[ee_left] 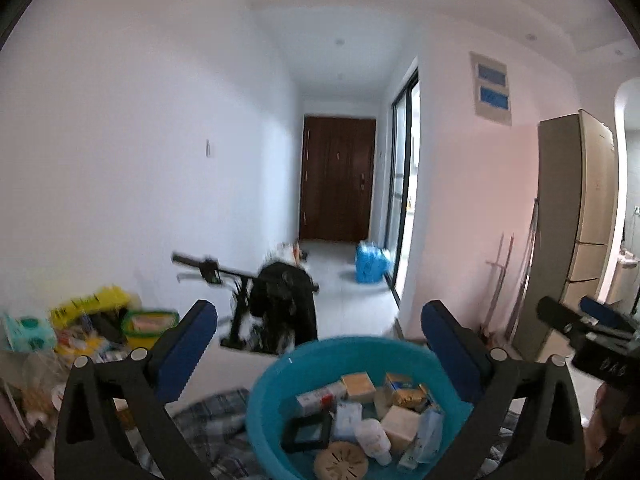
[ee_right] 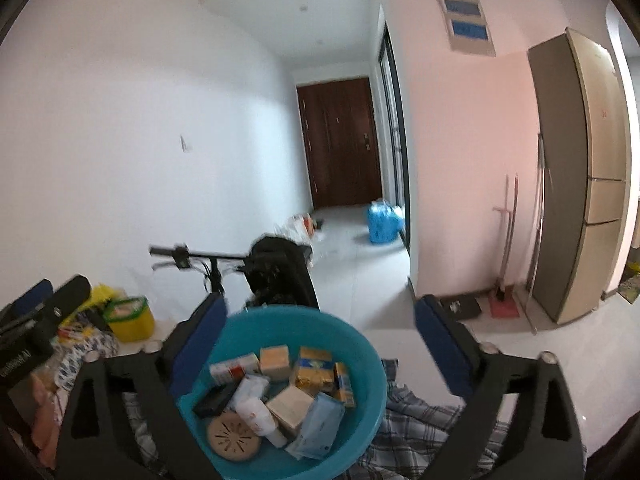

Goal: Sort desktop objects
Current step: 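Raise both open tools up away from the teal basin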

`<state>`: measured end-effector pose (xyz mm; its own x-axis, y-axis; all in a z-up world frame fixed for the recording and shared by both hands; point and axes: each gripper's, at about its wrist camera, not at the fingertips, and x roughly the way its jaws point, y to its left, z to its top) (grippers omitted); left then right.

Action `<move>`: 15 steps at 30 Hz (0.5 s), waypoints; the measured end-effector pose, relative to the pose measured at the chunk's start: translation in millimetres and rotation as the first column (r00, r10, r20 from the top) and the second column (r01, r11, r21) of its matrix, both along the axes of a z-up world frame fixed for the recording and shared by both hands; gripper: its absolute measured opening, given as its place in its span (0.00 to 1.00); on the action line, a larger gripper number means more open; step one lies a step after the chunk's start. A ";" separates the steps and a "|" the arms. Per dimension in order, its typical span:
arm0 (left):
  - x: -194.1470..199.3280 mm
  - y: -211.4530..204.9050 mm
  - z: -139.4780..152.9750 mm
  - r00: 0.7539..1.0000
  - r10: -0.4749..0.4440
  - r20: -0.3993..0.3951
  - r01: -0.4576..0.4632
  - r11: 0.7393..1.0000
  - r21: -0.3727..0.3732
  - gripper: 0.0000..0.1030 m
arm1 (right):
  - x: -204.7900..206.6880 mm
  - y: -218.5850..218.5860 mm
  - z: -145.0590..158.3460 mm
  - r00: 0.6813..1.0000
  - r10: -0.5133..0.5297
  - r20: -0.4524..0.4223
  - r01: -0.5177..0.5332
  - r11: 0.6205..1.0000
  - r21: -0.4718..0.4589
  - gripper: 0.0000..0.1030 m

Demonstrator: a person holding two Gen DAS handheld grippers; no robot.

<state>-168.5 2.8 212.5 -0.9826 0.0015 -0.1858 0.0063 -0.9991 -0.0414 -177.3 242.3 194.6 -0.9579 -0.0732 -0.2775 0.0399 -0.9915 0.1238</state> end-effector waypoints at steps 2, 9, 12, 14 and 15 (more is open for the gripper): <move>13.5 0.6 6.3 0.999 0.006 -0.038 -0.007 1.000 -0.011 1.00 | 14.3 1.7 8.7 0.999 -0.020 -0.044 0.020 1.000 0.004 0.99; 64.9 -12.0 26.0 0.985 -0.065 -0.162 0.079 0.993 0.083 1.00 | 52.0 3.5 27.1 0.990 0.012 -0.139 -0.014 1.000 -0.014 0.99; 78.2 -16.9 30.5 0.981 -0.090 -0.175 0.109 0.989 0.104 1.00 | 62.0 -2.7 29.7 0.986 0.033 -0.164 -0.036 0.999 -0.016 0.99; 87.0 -21.8 33.9 0.976 -0.104 -0.190 0.128 0.984 0.122 1.00 | 68.6 -5.0 32.1 0.983 0.043 -0.180 -0.046 0.999 -0.015 0.99; 92.4 -24.8 35.7 0.974 -0.101 -0.201 0.130 0.982 0.137 1.00 | 72.1 -5.9 32.9 0.981 0.043 -0.190 -0.047 0.999 -0.016 0.99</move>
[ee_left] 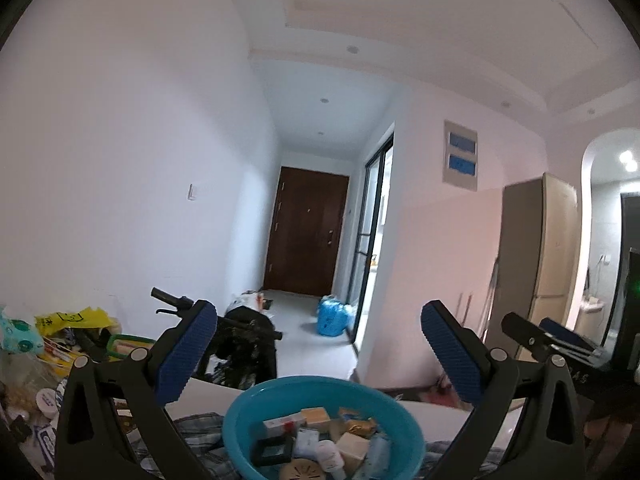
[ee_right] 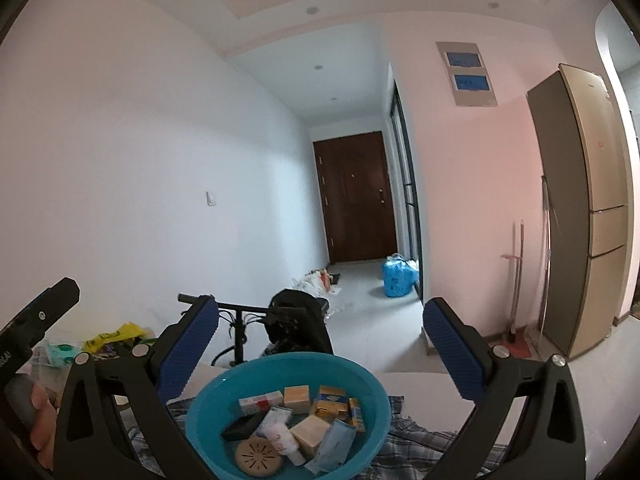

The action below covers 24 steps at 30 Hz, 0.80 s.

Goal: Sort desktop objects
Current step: 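Raise both open tools up away from the teal basin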

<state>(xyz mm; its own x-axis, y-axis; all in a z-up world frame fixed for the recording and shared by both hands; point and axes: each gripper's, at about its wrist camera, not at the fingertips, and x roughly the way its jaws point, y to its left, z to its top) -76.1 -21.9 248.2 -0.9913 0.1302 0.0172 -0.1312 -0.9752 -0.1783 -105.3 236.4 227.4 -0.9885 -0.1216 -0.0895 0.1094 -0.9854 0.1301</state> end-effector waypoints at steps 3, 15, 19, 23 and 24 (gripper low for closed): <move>21.0 -15.5 1.0 0.998 0.023 -0.060 -0.016 0.994 0.104 1.00 | 15.1 -0.6 3.4 0.999 0.005 -0.045 -0.006 1.000 -0.011 0.99; 52.2 -24.9 9.6 0.994 0.023 -0.103 -0.015 0.996 0.084 1.00 | 63.9 -15.0 13.0 0.981 -0.047 -0.190 0.058 0.997 0.054 1.00; 58.7 -14.3 10.7 0.995 0.026 -0.095 -0.023 0.999 0.035 1.00 | 66.1 -15.6 14.0 0.978 -0.052 -0.202 0.065 0.996 0.056 1.00; 67.8 -11.7 7.7 0.992 -0.012 -0.122 0.019 0.998 0.060 1.00 | 69.7 -6.5 16.7 0.980 -0.025 -0.200 0.029 0.999 0.020 1.00; 73.0 -12.3 7.5 0.991 -0.019 -0.133 0.029 0.997 0.066 1.00 | 72.4 -4.1 17.3 0.978 -0.026 -0.205 0.029 1.000 0.011 1.00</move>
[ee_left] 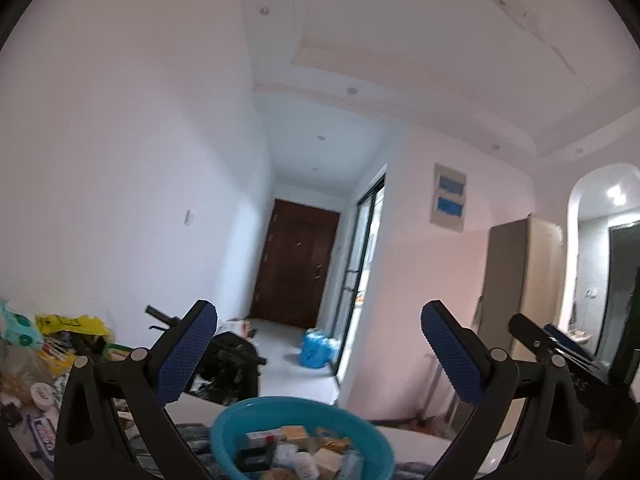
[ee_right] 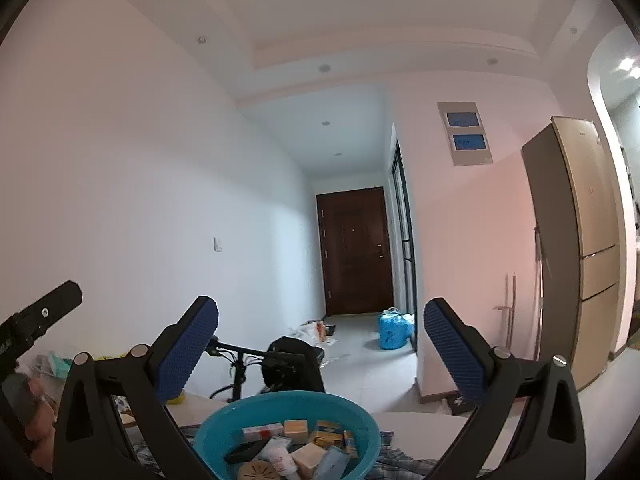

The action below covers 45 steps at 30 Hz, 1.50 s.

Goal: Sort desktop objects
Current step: 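Raise both open tools up away from the teal basin, then lower both tools toward the toiletries on the plaid cloth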

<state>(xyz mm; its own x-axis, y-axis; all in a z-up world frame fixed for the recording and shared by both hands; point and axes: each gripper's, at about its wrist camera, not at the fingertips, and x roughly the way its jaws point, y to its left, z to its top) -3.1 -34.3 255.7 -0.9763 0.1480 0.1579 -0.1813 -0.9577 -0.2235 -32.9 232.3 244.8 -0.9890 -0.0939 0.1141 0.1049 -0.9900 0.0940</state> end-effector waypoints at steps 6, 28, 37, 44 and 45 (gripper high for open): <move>18.9 -4.9 -0.5 0.999 0.018 -0.048 -0.018 1.000 0.017 1.00 | 10.6 4.7 2.0 1.000 -0.006 -0.008 0.006 1.000 -0.004 1.00; 48.0 -2.5 -2.2 0.997 -0.031 -0.074 0.031 1.000 -0.002 1.00 | 27.4 4.6 -3.6 0.996 -0.023 0.086 0.024 1.000 -0.018 1.00; 68.6 32.9 -17.7 0.999 -0.021 -0.025 0.015 0.980 -0.198 1.00 | 71.2 14.2 -21.2 0.997 -0.019 0.073 0.020 0.999 -0.025 1.00; 68.5 32.1 -34.7 0.993 -0.057 0.101 0.073 0.984 -0.165 1.00 | 66.1 24.4 -51.5 0.979 0.044 0.201 -0.035 0.998 -0.050 1.00; 65.9 34.0 -38.5 0.990 -0.059 0.132 0.082 0.982 -0.172 1.00 | 70.1 24.4 -60.4 0.975 0.046 0.215 -0.036 0.998 -0.046 1.00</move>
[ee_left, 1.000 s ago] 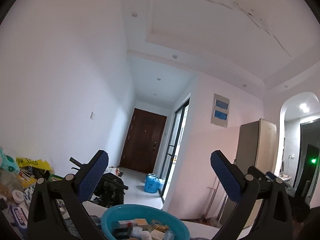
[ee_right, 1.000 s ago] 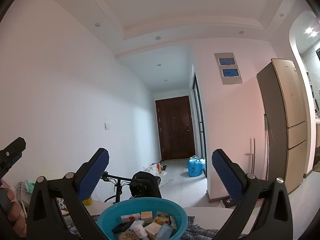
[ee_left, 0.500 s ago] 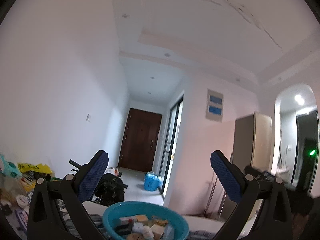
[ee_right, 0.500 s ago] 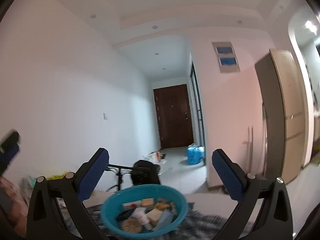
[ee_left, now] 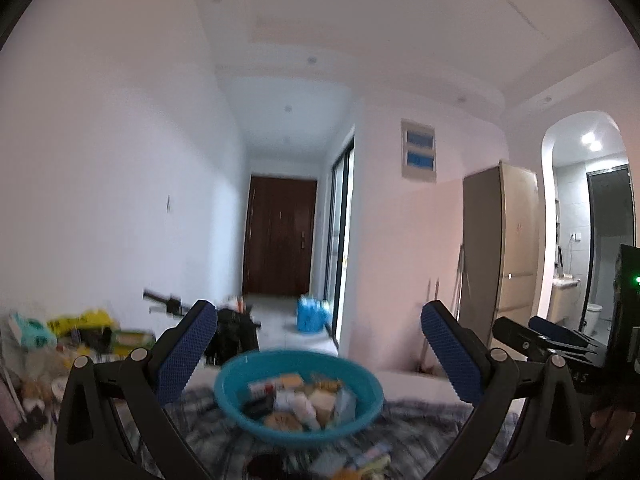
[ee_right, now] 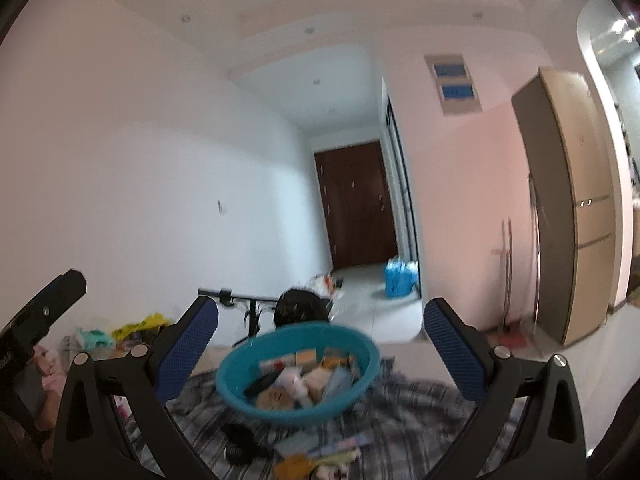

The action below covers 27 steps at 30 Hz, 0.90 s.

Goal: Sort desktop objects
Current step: 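Lower both tools toward the toiletries on the plaid cloth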

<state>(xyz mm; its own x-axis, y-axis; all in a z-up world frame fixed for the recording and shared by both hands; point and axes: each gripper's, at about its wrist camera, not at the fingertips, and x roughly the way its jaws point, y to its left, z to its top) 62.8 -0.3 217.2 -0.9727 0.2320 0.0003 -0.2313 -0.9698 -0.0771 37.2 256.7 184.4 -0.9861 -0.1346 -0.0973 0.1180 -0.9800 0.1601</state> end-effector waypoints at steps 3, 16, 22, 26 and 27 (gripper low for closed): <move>-8.6 0.7 -17.4 0.998 0.018 0.067 -0.017 1.000 -0.018 1.00 | 2.7 5.2 -13.3 0.999 -0.022 0.033 0.022 1.000 0.002 1.00; -65.0 2.7 -90.3 0.943 0.005 0.331 -0.003 1.000 -0.006 1.00 | -9.9 -1.0 -55.5 0.989 -0.060 0.135 0.055 0.998 0.035 1.00; -61.4 11.5 -118.5 0.942 0.030 0.335 -0.011 0.998 -0.057 1.00 | -19.2 -10.4 -80.1 0.975 -0.013 0.220 0.008 1.000 0.025 1.00; -68.4 14.5 -135.5 0.916 0.003 0.400 0.017 0.999 -0.047 1.00 | -25.2 -17.7 -96.0 0.962 0.010 0.271 -0.015 1.000 0.018 1.00; -69.6 15.0 -139.1 0.911 0.002 0.412 0.017 0.999 -0.044 1.00 | -26.9 -19.5 -99.7 0.959 0.014 0.284 -0.020 1.000 0.018 1.00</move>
<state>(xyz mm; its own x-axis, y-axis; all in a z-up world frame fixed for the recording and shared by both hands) -6.8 14.8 78.0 -0.8823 0.2294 -0.4109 -0.1959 -0.9729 -0.1226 10.4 237.2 84.6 -0.9153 -0.1463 -0.3754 0.0873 -0.9816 0.1697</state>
